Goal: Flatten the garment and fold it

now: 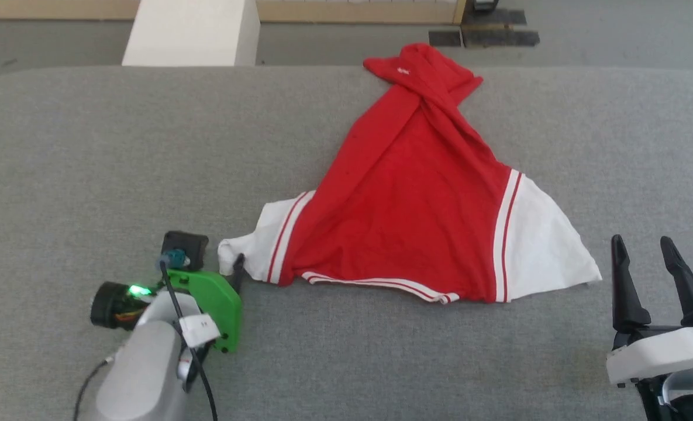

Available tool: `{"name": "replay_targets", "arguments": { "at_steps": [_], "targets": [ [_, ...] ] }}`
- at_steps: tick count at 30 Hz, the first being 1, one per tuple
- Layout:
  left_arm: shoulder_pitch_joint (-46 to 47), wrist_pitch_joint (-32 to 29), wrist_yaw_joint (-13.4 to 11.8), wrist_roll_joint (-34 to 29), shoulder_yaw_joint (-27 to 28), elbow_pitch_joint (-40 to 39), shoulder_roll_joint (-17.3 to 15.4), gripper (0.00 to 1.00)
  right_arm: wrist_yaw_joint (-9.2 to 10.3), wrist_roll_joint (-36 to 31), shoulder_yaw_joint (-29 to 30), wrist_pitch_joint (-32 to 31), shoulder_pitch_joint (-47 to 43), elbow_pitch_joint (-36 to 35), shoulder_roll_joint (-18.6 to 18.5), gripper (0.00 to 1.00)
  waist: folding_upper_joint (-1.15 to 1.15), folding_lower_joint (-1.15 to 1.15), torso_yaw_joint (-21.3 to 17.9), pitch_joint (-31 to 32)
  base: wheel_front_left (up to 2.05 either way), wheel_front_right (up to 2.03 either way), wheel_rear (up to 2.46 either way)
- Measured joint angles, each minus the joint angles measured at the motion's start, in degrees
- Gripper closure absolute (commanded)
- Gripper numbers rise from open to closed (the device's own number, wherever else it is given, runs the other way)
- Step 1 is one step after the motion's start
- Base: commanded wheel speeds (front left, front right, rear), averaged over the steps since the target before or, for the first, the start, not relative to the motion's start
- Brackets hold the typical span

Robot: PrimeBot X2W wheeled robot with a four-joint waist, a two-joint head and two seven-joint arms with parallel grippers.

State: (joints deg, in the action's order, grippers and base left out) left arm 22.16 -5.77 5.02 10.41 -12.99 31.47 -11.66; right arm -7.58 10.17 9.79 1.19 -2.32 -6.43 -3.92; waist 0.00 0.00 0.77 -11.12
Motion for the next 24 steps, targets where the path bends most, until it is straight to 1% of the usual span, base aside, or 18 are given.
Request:
{"name": "replay_targets", "arguments": {
  "at_steps": [2, 5, 10, 11, 12, 13, 16, 19, 22, 24],
  "targets": [
    [1.00, -1.79, -0.49, -1.23, -0.36, 0.82, -0.93, 0.00, 0.01, -0.07, 0.01, -0.04, 0.01, -0.16, 0.16, 0.00, 0.00, 0.00, -0.24, -0.84, 0.00, 0.00, 0.00],
    [2.43, -3.70, -0.49, -1.62, -0.78, 1.10, -1.79, 0.00, 0.01, -0.15, 0.00, -0.18, 0.02, -0.18, 0.35, 0.00, 0.00, 0.00, -0.54, -1.92, 0.00, 0.00, 0.00],
    [4.31, -8.78, 1.00, -0.51, -2.67, 1.56, -2.57, 0.00, 0.01, -0.40, -0.01, -0.16, 0.20, -0.07, 0.54, 0.00, 0.00, 0.00, -0.78, -3.21, 0.00, 0.00, 0.00],
    [4.70, -10.35, 1.26, 0.10, -3.35, 1.57, -2.71, 0.31, 0.01, -0.55, 0.01, -0.16, 0.35, -0.02, 0.57, 0.00, 0.00, 0.00, -0.81, -3.40, 0.00, 0.00, 0.00],
    [5.07, -11.44, 1.47, 0.55, -3.86, 1.47, -2.96, 0.80, 0.01, -0.59, 0.01, -0.16, 0.55, 0.02, 0.60, 0.00, 0.00, 0.00, -0.82, -3.53, 0.00, 0.00, 0.00],
    [5.44, -12.57, 1.55, 1.55, -4.59, 1.24, -3.26, 1.00, 0.01, -0.64, 0.05, -0.16, 0.82, 0.14, 0.63, 0.00, 0.00, 0.00, -0.82, -3.66, 0.00, 0.00, 0.00],
    [5.74, -14.83, 2.02, 3.60, -6.90, 0.27, -3.65, 1.00, 0.01, -0.82, 0.42, -0.16, 1.47, 0.41, 0.67, 0.00, 0.00, 0.00, -0.63, -3.57, 0.00, 0.00, 0.00],
    [5.59, -15.12, 2.02, 5.31, -8.12, -0.51, -4.05, 1.00, 0.01, -1.27, 0.69, -0.18, 1.51, 0.88, 0.68, 0.00, 0.00, 0.00, -0.43, -3.07, 0.00, 0.00, 0.00],
    [4.88, -12.78, 2.00, 5.87, -8.11, -1.16, -4.42, 1.00, 0.01, -1.65, 0.75, -0.29, 1.50, 1.33, 0.73, 0.00, 0.00, 0.00, -0.23, -2.24, 0.00, 0.00, 0.00],
    [3.76, -10.12, 1.33, 5.86, -7.86, -1.75, -4.39, 1.00, 0.00, -1.68, 0.80, -0.91, 1.48, 1.60, 0.52, 0.00, 0.00, 0.00, 0.02, -1.51, 0.00, 0.00, 0.00]
  ]
}}
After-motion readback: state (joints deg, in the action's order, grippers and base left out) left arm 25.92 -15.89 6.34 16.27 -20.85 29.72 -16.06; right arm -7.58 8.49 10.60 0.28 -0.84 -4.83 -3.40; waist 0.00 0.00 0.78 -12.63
